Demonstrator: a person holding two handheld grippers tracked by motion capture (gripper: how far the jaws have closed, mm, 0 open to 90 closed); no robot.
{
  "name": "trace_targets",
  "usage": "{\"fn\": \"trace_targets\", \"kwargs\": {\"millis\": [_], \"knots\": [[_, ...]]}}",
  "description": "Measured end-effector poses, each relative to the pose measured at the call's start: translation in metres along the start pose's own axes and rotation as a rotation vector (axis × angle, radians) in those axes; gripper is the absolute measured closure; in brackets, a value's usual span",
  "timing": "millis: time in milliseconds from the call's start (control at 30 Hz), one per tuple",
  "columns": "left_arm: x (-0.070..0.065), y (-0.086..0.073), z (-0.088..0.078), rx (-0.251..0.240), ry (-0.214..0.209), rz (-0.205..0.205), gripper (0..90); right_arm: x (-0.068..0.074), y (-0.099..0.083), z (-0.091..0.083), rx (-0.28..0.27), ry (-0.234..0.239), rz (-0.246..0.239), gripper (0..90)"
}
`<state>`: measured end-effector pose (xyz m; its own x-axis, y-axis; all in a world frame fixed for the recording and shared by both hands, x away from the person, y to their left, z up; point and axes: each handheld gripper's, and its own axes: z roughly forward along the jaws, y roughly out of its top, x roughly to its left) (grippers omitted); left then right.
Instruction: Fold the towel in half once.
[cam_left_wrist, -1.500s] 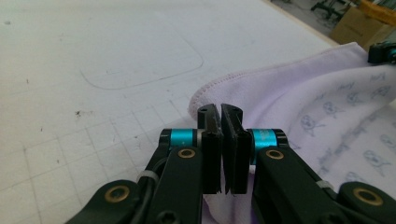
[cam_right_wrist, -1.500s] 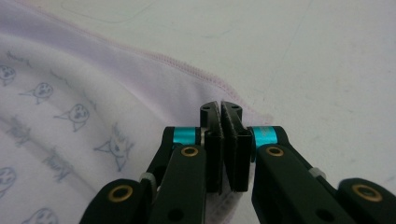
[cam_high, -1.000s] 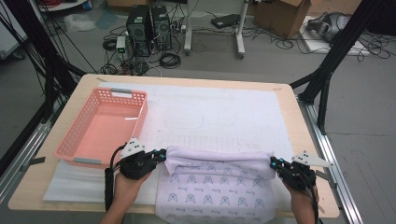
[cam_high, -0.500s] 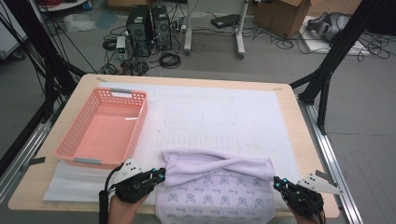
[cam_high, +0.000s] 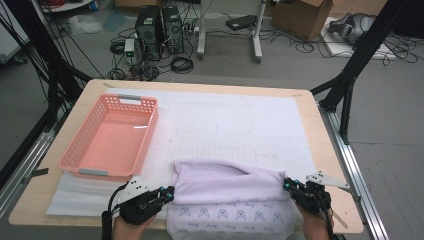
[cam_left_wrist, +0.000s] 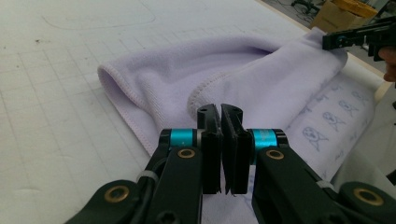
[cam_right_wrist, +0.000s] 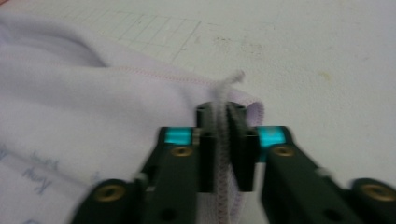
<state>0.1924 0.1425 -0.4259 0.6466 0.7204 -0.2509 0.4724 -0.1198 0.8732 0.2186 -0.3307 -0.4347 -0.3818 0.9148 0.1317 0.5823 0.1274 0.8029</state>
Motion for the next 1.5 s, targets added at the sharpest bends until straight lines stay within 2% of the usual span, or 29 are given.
{"fn": "trace_targets", "kwargs": {"millis": [33, 200, 300, 400, 467, 500, 533, 600, 633, 667, 733, 800, 900, 967, 1100, 1167, 1233, 1267, 1367, 1433, 1500], "knots": [[0.001, -0.001, 0.000, 0.003, 0.001, -0.001, 86.3, 0.002, -0.001, -0.003, -0.004, -0.009, -0.028, 86.5], [0.000, -0.002, -0.002, 0.004, -0.002, -0.005, 86.2, 0.008, -0.007, -0.031, -0.035, 0.012, -0.067, 86.2], [-0.002, -0.003, -0.005, 0.009, -0.009, 0.002, 86.1, 0.012, -0.014, -0.044, -0.032, 0.055, -0.108, 86.5], [-0.001, -0.007, -0.007, 0.032, -0.009, 0.004, 85.7, 0.018, -0.024, -0.052, 0.021, 0.102, -0.156, 86.5], [0.002, -0.010, -0.008, 0.042, -0.007, -0.011, 84.5, 0.019, -0.032, -0.052, 0.086, 0.104, -0.173, 84.2], [0.003, -0.011, -0.008, 0.041, 0.000, -0.013, 84.0, 0.018, -0.035, -0.052, 0.102, 0.100, -0.171, 77.0], [0.005, -0.010, -0.007, 0.038, 0.006, -0.016, 80.1, 0.016, -0.035, -0.053, 0.100, 0.103, -0.147, 69.7], [0.007, -0.009, -0.005, 0.035, 0.012, -0.029, 64.3, 0.011, -0.032, -0.058, 0.042, 0.103, -0.090, 58.0], [0.008, -0.009, -0.004, 0.032, 0.017, -0.026, 58.3, 0.009, -0.029, -0.061, -0.001, 0.118, -0.056, 55.1], [0.008, -0.008, -0.002, 0.028, 0.020, -0.019, 54.0, 0.007, -0.025, -0.063, -0.037, 0.119, -0.041, 53.3], [0.009, -0.005, 0.000, 0.022, 0.022, -0.015, 49.0, 0.005, -0.018, -0.063, -0.079, 0.095, -0.038, 52.4], [0.011, -0.001, 0.002, 0.005, 0.022, -0.017, 47.5, 0.002, -0.013, -0.058, -0.093, 0.074, -0.022, 53.0], [0.015, 0.006, 0.006, -0.010, 0.035, -0.012, 45.8, 0.001, -0.010, -0.043, -0.072, 0.061, -0.022, 54.0], [0.018, 0.009, 0.010, -0.016, 0.044, -0.006, 45.0, 0.001, -0.008, -0.033, -0.050, 0.065, -0.036, 53.9], [0.024, 0.013, 0.021, 0.007, 0.036, 0.004, 45.9, 0.002, -0.001, -0.019, -0.035, 0.076, -0.070, 57.8], [0.026, 0.015, 0.026, 0.012, 0.033, 0.013, 48.4, 0.000, 0.004, -0.013, -0.036, 0.080, -0.079, 60.8], [0.029, 0.018, 0.029, 0.029, 0.029, 0.026, 56.6, -0.004, 0.009, -0.004, -0.026, 0.109, -0.086, 65.9], [0.031, 0.019, 0.032, 0.041, 0.035, 0.035, 62.9, -0.005, 0.011, 0.002, -0.009, 0.133, -0.095, 67.6], [0.036, 0.022, 0.041, 0.067, 0.039, 0.027, 70.3, -0.005, 0.017, 0.022, 0.062, 0.180, -0.140, 73.2], [0.040, 0.023, 0.046, 0.076, 0.047, 0.023, 71.1, -0.006, 0.020, 0.035, 0.102, 0.176, -0.155, 73.4], [0.045, 0.025, 0.050, 0.080, 0.051, 0.020, 71.1, -0.010, 0.023, 0.047, 0.128, 0.140, -0.169, 74.5]]}}
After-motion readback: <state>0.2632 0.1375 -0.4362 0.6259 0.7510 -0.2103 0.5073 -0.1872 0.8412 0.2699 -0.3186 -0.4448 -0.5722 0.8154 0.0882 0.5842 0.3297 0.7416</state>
